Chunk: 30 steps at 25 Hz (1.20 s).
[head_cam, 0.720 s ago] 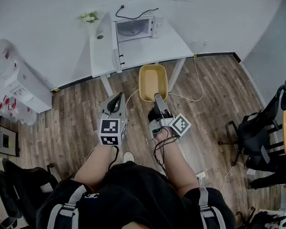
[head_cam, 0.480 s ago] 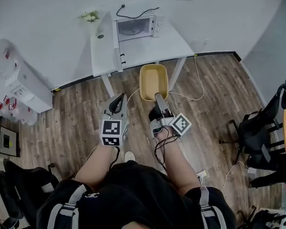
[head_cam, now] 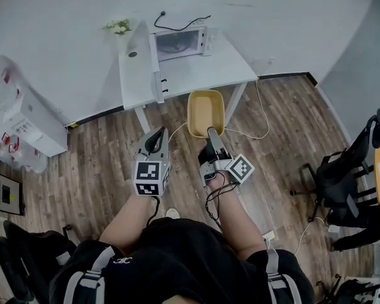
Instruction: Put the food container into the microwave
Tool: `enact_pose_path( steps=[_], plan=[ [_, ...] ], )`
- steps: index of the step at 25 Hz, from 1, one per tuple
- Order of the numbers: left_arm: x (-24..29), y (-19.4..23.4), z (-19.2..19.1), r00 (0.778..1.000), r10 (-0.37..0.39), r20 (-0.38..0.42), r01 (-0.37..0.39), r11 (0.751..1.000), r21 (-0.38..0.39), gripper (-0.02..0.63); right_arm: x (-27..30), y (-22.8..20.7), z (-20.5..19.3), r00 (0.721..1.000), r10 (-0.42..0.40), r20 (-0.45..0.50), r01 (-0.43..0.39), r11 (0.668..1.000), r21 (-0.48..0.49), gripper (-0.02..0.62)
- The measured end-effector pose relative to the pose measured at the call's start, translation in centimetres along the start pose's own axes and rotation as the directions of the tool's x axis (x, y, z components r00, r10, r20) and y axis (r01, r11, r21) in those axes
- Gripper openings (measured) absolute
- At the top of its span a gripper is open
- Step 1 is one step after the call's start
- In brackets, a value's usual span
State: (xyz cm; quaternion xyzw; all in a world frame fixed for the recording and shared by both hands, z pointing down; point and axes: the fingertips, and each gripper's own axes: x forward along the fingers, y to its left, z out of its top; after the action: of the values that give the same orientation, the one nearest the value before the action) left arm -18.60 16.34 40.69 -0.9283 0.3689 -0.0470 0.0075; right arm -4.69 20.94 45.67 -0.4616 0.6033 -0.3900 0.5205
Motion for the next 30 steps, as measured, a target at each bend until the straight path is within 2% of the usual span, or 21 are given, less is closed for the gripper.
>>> enact_pose_path(
  steps=[10,15,20,24,27,30],
  plan=[
    [2.0,4.6,-0.2,0.999,-0.024,0.027,0.024,1.000,0.008,0.014,4.0,-1.4,-1.5,0.999,-0.001,0.040,0.001,1.000,-0.008,0.234],
    [3.6,6.2,-0.8,0.999,-0.042,0.017,0.042,0.999,-0.001,0.014,5.6,-2.4,-2.1,0.998,-0.009,0.057,0.009,1.000,-0.003,0.235],
    [5.6,7.6,-0.8,0.998,-0.052,0.019,0.052,0.999,-0.006,0.014,7.9,-3.3,-1.4,0.997,0.003,0.079,-0.002,1.000,-0.011,0.234],
    [7.9,8.3,-0.9,0.998,-0.052,0.021,0.051,0.999,0.018,0.014,10.2,-4.6,-0.2,0.997,0.010,0.078,-0.009,1.000,-0.008,0.233],
    [10.4,8.9,-0.8,0.999,-0.043,0.023,0.042,0.998,0.043,0.014,12.5,-5.7,1.3,0.997,0.013,0.078,-0.012,1.000,-0.003,0.233],
    [13.8,9.6,-0.7,0.999,-0.034,0.021,0.034,0.999,0.027,0.014,15.1,-6.8,3.2,0.998,0.022,0.064,-0.022,1.000,-0.009,0.233]
  ],
)
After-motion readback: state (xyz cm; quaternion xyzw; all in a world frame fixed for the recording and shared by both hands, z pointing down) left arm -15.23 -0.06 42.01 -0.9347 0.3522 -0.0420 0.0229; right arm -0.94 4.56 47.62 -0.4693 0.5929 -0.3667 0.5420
